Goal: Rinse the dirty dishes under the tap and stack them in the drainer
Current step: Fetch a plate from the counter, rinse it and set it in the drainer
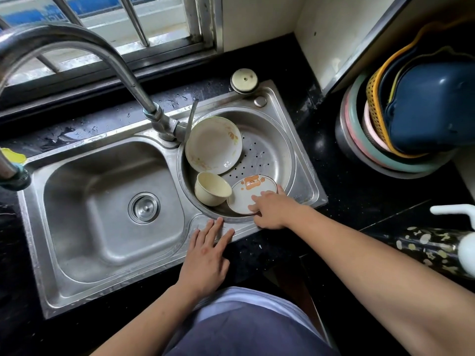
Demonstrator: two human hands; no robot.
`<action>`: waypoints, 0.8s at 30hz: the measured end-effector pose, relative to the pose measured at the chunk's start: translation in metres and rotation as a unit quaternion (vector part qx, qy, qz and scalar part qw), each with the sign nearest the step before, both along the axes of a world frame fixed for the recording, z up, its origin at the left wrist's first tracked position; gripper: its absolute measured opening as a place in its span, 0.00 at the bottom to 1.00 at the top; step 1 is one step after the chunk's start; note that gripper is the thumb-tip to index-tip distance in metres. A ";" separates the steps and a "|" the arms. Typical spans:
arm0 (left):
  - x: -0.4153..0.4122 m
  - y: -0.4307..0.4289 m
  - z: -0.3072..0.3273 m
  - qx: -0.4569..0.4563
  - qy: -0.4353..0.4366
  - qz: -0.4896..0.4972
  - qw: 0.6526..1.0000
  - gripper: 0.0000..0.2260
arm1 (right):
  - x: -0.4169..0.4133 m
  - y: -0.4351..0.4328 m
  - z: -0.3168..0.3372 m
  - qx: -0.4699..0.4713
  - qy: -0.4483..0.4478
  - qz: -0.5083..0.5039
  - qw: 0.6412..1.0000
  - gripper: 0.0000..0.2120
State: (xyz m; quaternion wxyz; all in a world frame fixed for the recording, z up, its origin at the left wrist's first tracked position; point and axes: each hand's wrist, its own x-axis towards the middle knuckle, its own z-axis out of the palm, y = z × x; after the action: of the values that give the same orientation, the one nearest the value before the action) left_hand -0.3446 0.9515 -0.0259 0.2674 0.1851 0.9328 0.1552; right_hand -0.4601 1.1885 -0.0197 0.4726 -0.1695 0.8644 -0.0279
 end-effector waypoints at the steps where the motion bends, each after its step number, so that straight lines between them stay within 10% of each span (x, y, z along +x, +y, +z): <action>1: 0.000 0.000 -0.001 0.001 0.001 0.000 1.000 0.34 | 0.001 0.000 0.000 0.000 0.003 0.000 1.000 0.28; 24: -0.002 -0.005 -0.004 0.002 0.003 -0.011 1.000 0.33 | 0.019 -0.005 -0.006 0.001 0.059 -0.021 0.998 0.29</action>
State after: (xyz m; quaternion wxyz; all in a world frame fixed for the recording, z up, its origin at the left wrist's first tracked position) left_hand -0.3462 0.9469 -0.0299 0.2661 0.1966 0.9310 0.1540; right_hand -0.4410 1.1839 -0.0254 0.4206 -0.1520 0.8940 -0.0272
